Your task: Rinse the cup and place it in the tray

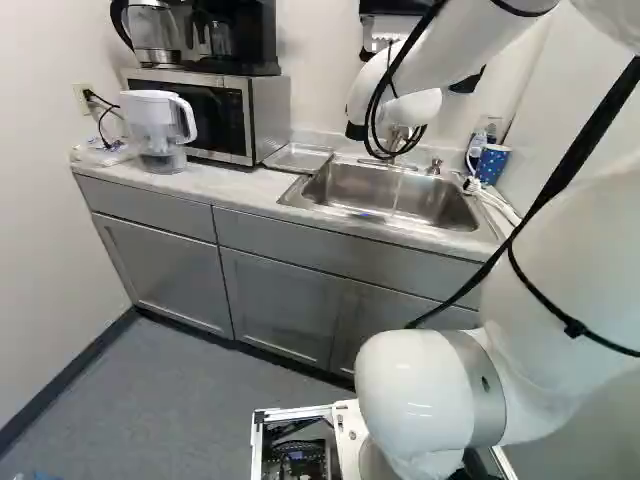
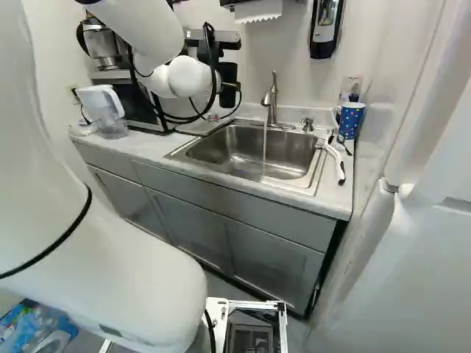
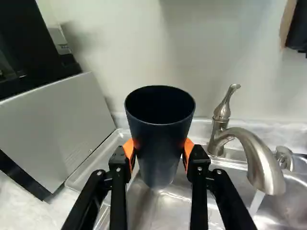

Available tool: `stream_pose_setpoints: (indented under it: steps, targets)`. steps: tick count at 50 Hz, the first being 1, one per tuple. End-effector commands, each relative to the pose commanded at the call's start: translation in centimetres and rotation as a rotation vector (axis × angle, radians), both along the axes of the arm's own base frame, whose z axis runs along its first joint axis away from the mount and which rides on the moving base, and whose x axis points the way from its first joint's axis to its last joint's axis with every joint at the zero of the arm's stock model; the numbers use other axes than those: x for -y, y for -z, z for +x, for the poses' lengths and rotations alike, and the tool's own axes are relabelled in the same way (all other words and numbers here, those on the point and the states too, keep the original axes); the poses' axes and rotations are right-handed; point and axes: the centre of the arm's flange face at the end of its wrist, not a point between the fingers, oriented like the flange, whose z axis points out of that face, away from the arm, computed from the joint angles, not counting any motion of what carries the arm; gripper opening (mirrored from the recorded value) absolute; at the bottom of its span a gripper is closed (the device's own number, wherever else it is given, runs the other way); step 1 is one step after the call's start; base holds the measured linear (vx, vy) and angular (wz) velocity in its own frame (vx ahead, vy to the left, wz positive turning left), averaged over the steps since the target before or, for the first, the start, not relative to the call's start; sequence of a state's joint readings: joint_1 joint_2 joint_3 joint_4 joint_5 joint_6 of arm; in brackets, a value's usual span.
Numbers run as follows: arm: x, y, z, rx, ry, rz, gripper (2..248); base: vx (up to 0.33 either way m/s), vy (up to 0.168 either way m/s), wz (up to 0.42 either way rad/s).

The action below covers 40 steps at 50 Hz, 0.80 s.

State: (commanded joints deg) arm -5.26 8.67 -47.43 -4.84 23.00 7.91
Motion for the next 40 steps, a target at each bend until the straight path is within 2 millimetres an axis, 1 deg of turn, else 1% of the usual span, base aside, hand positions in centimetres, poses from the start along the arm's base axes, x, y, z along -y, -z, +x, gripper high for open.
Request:
stream_pose_setpoints:
  steps: [6, 30, 40]
  targets:
    - [0.0, 0.0, 0.0, -0.004, -0.012, -0.062, 119, 0.000, 0.000, 0.000]
    - [0.0, 0.0, 0.0, -0.004, -0.012, -0.062, 119, 0.000, 0.000, 0.000]
    - [-0.6, -0.1, 1.3, -0.005, -0.028, -0.062, 119, 0.000, 0.000, 0.000]
